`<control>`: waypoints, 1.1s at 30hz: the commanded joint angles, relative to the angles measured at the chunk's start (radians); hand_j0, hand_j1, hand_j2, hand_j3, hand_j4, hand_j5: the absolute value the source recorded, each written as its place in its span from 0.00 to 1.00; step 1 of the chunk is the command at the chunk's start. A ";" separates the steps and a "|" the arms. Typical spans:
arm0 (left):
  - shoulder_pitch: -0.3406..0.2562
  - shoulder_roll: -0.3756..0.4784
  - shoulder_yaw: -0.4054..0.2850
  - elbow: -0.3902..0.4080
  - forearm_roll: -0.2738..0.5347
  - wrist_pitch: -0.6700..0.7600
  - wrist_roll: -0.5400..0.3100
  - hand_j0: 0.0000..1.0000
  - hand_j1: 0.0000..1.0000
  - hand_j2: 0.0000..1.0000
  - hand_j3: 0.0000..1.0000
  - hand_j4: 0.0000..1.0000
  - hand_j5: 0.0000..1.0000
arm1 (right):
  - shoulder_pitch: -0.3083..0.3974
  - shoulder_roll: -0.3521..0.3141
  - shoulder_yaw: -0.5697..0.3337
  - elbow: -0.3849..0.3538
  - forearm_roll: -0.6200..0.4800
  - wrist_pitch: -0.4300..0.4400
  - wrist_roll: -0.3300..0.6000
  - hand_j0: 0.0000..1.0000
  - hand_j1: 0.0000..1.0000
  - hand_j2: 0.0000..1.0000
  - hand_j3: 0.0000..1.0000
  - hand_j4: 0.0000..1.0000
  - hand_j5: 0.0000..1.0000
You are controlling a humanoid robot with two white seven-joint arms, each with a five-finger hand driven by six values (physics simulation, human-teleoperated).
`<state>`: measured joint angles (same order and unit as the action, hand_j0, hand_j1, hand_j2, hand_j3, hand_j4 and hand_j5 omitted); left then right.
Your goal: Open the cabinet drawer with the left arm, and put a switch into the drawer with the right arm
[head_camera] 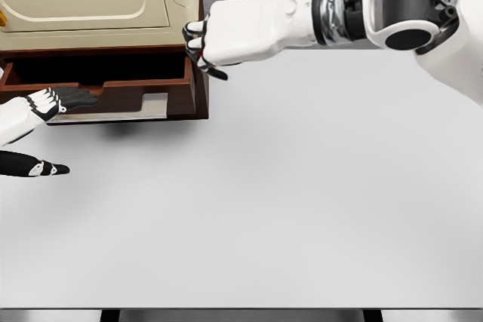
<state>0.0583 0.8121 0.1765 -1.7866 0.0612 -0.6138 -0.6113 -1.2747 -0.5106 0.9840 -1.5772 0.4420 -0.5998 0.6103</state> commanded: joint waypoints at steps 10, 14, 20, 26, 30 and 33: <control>0.002 -0.001 0.001 0.009 0.008 0.003 0.000 1.00 1.00 1.00 1.00 1.00 1.00 | -0.052 0.075 0.058 -0.006 -0.059 0.051 0.001 0.27 0.27 0.27 0.27 0.27 0.27; 0.002 -0.001 0.000 0.009 0.008 0.003 0.000 1.00 1.00 1.00 1.00 1.00 1.00 | -0.069 0.118 0.076 0.042 -0.057 0.078 0.001 0.27 0.27 0.27 0.27 0.27 0.27; 0.002 -0.001 0.001 0.009 0.008 0.003 0.000 1.00 1.00 1.00 1.00 1.00 1.00 | -0.106 0.204 0.130 0.134 -0.057 0.078 0.001 0.27 0.27 0.27 0.27 0.27 0.27; 0.002 -0.001 0.000 0.009 0.008 0.003 0.000 1.00 1.00 1.00 1.00 1.00 1.00 | -0.124 0.262 0.157 0.207 -0.057 0.080 0.001 0.29 0.29 0.29 0.29 0.29 0.29; 0.002 -0.001 0.001 0.009 0.008 0.003 0.000 1.00 1.00 1.00 1.00 1.00 1.00 | -0.133 0.287 0.165 0.246 -0.057 0.078 0.001 0.29 0.29 0.29 0.29 0.29 0.29; 0.002 -0.001 0.001 0.009 0.006 0.003 0.000 1.00 1.00 1.00 1.00 1.00 1.00 | -0.143 0.300 0.165 0.261 -0.057 0.078 0.001 0.29 0.29 0.29 0.29 0.29 0.29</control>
<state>0.0598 0.8108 0.1780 -1.7777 0.0606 -0.6137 -0.6113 -1.4220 -0.2215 1.1485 -1.3327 0.3875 -0.5232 0.6112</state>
